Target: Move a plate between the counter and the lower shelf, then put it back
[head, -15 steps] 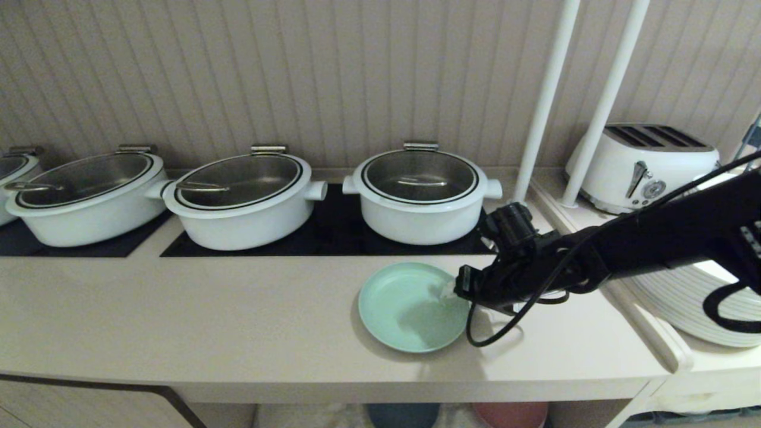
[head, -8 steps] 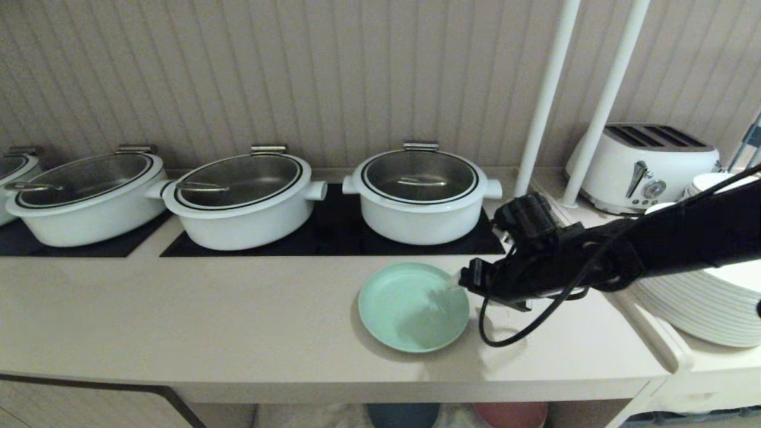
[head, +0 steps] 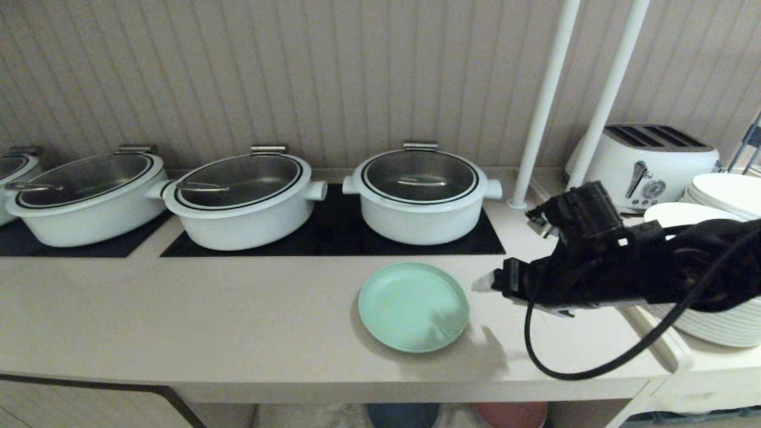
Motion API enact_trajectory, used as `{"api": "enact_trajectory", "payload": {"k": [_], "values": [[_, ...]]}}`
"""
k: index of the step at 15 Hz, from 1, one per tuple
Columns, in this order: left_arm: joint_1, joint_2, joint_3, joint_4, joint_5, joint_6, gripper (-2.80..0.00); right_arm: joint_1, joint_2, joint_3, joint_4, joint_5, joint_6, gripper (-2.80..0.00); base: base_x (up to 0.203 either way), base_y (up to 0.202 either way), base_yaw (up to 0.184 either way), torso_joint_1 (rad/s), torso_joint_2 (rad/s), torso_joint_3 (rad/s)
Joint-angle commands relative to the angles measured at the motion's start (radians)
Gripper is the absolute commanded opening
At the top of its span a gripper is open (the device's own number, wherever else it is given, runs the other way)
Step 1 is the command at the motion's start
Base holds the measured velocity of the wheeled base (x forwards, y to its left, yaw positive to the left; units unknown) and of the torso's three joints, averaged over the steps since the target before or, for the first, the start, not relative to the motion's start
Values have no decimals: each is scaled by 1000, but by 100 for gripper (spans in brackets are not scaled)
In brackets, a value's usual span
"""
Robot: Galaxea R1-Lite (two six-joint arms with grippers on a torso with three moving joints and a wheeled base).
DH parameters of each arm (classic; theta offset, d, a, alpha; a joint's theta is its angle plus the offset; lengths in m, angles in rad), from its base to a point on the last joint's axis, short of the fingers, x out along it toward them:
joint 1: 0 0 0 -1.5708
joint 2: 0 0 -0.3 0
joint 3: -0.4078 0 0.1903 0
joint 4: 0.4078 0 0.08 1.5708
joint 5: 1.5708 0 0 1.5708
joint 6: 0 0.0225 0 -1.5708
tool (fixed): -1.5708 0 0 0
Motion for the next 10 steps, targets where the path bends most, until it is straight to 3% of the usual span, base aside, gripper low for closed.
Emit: {"api": "enact_trajectory", "payload": {"k": [1, 5, 7, 10], "values": [[0, 0, 0, 0, 0, -1, -280, 0, -74, 37, 3, -4, 3, -280, 0, 0, 0, 0, 0, 0], [0, 0, 0, 0, 0, -1, -280, -6, -175, 107, 1, -16, 2, -280, 0, 0, 0, 0, 0, 0], [0, 0, 0, 0, 0, -1, -280, -17, -216, 127, -3, -106, -9, -280, 0, 0, 0, 0, 0, 0], [0, 0, 0, 0, 0, -1, -280, -91, -305, 164, -26, -180, -133, -280, 0, 0, 0, 0, 0, 0]]}}
